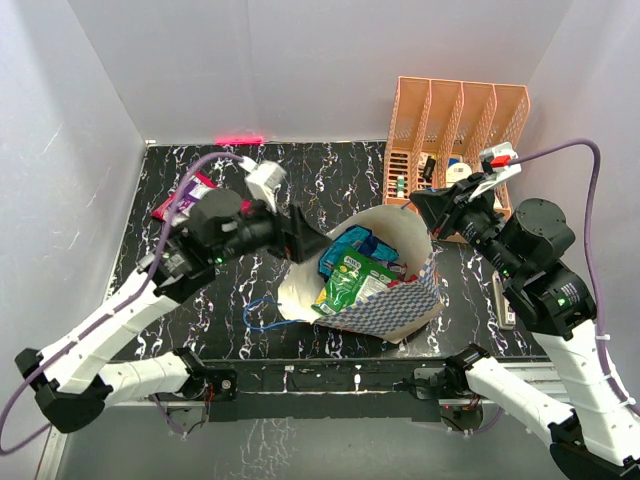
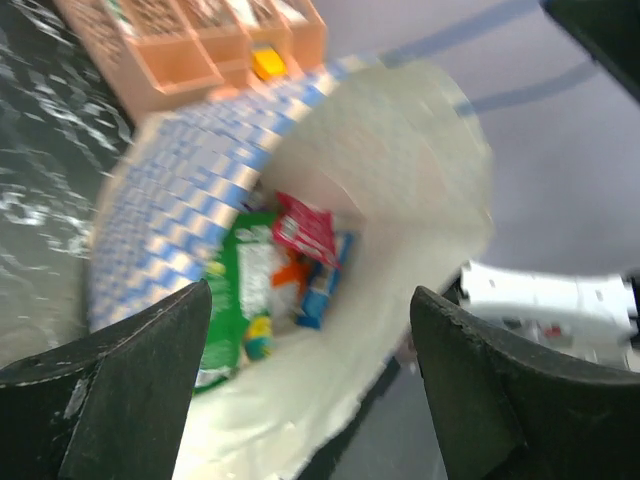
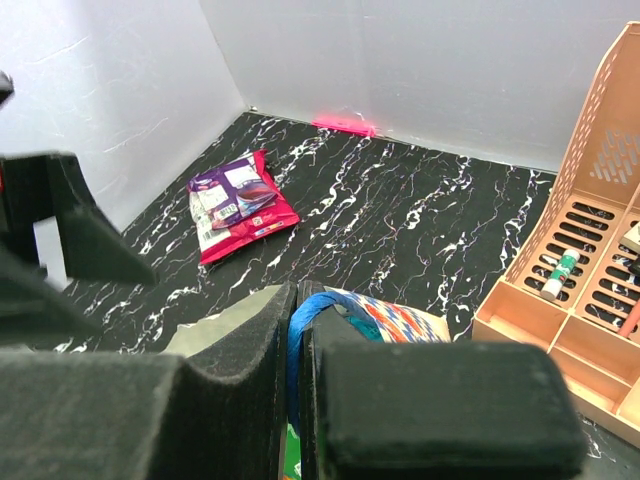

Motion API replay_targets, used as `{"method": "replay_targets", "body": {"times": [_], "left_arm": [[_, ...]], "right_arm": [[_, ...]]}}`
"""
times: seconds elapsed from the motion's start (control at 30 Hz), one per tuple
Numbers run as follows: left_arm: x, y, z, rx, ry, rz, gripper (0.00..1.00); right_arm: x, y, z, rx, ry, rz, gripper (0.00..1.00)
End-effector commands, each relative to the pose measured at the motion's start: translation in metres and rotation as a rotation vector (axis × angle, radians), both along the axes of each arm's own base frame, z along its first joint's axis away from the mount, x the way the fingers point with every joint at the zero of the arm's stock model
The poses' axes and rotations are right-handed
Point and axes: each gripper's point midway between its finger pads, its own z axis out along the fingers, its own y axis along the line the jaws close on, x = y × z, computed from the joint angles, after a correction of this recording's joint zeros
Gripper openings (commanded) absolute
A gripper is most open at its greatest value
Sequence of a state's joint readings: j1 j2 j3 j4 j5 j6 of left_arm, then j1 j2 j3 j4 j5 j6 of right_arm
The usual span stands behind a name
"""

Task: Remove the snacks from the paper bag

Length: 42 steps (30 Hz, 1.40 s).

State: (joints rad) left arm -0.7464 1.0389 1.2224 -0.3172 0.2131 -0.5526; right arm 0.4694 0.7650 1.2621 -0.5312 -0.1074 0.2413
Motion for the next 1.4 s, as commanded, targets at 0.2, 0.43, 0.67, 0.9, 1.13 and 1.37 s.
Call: {"method": "replay_targets", "body": {"times": [0.2, 0.43, 0.67, 0.9, 1.13, 1.37], "left_arm": [[-0.032, -0.066, -0.06, 0.287, -0.055, -0.095, 0.43], [-0.019, -0.077, -0.1, 0.47, -0.141, -0.06, 0.25], [0.012, -0.069, -0.125, 0.686, -0.238, 0.038, 0.1], [0.034, -0.051, -0.145, 0.857, -0.315, 0.122, 0.05], [0.047, -0.056, -0.158, 0.924, -0.358, 0.139, 0.12], [0.058, -0.063, -0.18, 1.005, -0.396, 0.131, 0.14]], "right_arm": [[-0.012, -0.008, 0.048, 0.082, -0.15, -0.01, 0.07], [-0.013, -0.009, 0.047, 0.083, -0.149, -0.016, 0.07], [-0.012, -0.009, 0.049, 0.084, -0.152, -0.018, 0.07], [-0.011, -0.009, 0.047, 0.081, -0.144, -0.018, 0.07], [-0.009, -0.007, 0.046, 0.085, -0.145, -0.011, 0.07], [-0.011, -0.008, 0.05, 0.083, -0.153, -0.016, 0.07]]}}
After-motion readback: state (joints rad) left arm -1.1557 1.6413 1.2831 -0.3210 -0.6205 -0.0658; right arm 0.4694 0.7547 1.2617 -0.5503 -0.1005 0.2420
